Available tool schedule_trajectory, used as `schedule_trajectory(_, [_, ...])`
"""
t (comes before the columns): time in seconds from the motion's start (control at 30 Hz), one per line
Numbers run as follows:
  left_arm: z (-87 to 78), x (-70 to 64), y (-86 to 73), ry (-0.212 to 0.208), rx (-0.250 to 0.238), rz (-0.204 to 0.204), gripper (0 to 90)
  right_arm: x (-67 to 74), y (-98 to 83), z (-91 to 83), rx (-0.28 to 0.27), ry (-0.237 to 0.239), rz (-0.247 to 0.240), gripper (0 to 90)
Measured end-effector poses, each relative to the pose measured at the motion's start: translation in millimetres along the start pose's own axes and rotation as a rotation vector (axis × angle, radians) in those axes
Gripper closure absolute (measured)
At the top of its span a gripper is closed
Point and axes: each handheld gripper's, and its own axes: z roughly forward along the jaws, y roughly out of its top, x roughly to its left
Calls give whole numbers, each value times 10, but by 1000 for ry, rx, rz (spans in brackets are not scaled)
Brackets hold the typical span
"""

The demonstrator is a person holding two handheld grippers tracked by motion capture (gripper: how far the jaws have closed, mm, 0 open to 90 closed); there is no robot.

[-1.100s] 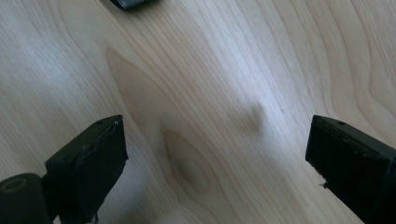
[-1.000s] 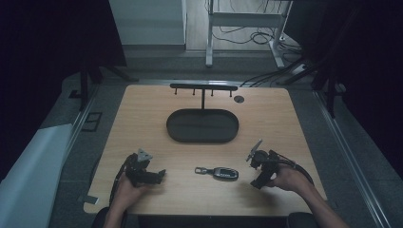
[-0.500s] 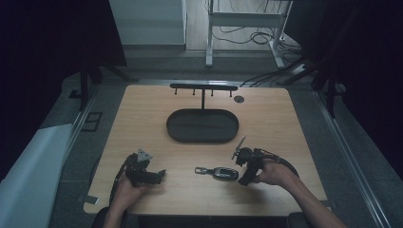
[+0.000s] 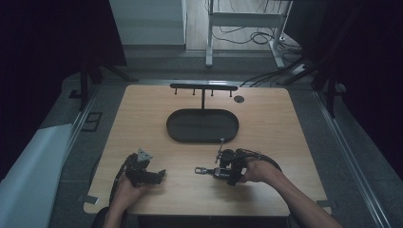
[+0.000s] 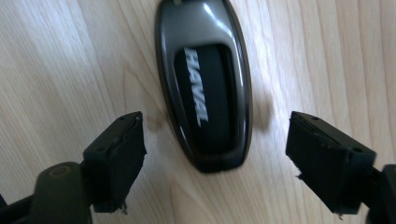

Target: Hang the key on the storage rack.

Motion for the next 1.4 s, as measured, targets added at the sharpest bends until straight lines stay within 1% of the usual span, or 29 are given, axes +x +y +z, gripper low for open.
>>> schedule_trajectory(0.03, [0, 0, 0, 0, 0, 0, 0, 0, 0, 0, 0, 0, 0, 202])
schedule_trajectory(0.2, [1, 0, -1, 1, -2, -1, 0, 18, 157, 11, 15, 5, -56, 268])
schedule_trajectory(0.23, [1, 0, -1, 0, -2, -1, 0, 23, 193, 16, 19, 12, -70, 289])
schedule_trajectory(0.33, [1, 0, -1, 1, -2, 0, 0, 39, 264, 35, 28, 16, -89, 310])
schedule_trajectory(0.43, [1, 1, 0, 0, -1, 1, 0, 41, 336, 67, 48, 29, -113, 359])
schedule_trajectory(0.5, [1, 1, 0, 0, -1, 1, 0, 43, 343, 75, 53, 31, -116, 368])
schedule_trajectory(0.53, [1, 1, 0, 0, -1, 1, 0, 47, 354, 76, 69, 33, -116, 384])
schedule_trajectory(0.57, [1, 1, 0, 0, -1, 1, 0, 43, 369, 93, 73, 34, -131, 414])
schedule_trajectory(0.63, [1, 1, 0, 0, -1, 1, 0, 40, 377, 102, 80, 37, -134, 418])
schedule_trajectory(0.73, [1, 1, 0, 0, -1, 1, 0, 23, 396, 102, 90, 47, -142, 473])
schedule_trajectory(0.8, [1, 1, -1, 0, -1, 1, 0, 16, 404, 99, 100, 46, -140, 478])
schedule_trajectory(0.83, [1, 0, -1, 0, -1, 1, 0, 18, 413, 97, 119, 41, -138, 483])
schedule_trajectory(0.97, [1, -2, -1, 0, -1, -3, 0, 25, 419, 96, 134, 40, -134, 485])
schedule_trajectory(1.0, [1, -2, -1, 0, -1, -3, 0, 24, 416, 95, 132, 44, -120, 486])
schedule_trajectory(1.17, [1, -2, -1, 0, -1, -3, 0, 14, 416, 49, 113, 71, -108, 487])
schedule_trajectory(1.27, [1, -2, -1, 0, 0, -2, 0, -2, 427, -29, 102, 84, -109, 487])
schedule_trajectory(1.3, [2, -3, -1, 0, -3, -5, 0, -15, 436, -99, 95, 88, -109, 487])
schedule_trajectory(1.33, [2, -3, -1, 0, -3, -5, 0, -24, 438, -121, 92, 94, -105, 487])
schedule_trajectory(1.37, [2, -2, -1, 0, -2, -3, 0, -39, 444, -156, 98, 100, -107, 487])
schedule_trajectory(1.4, [2, -1, -1, 1, -3, -2, 0, -39, 444, -156, 98, 100, -107, 487])
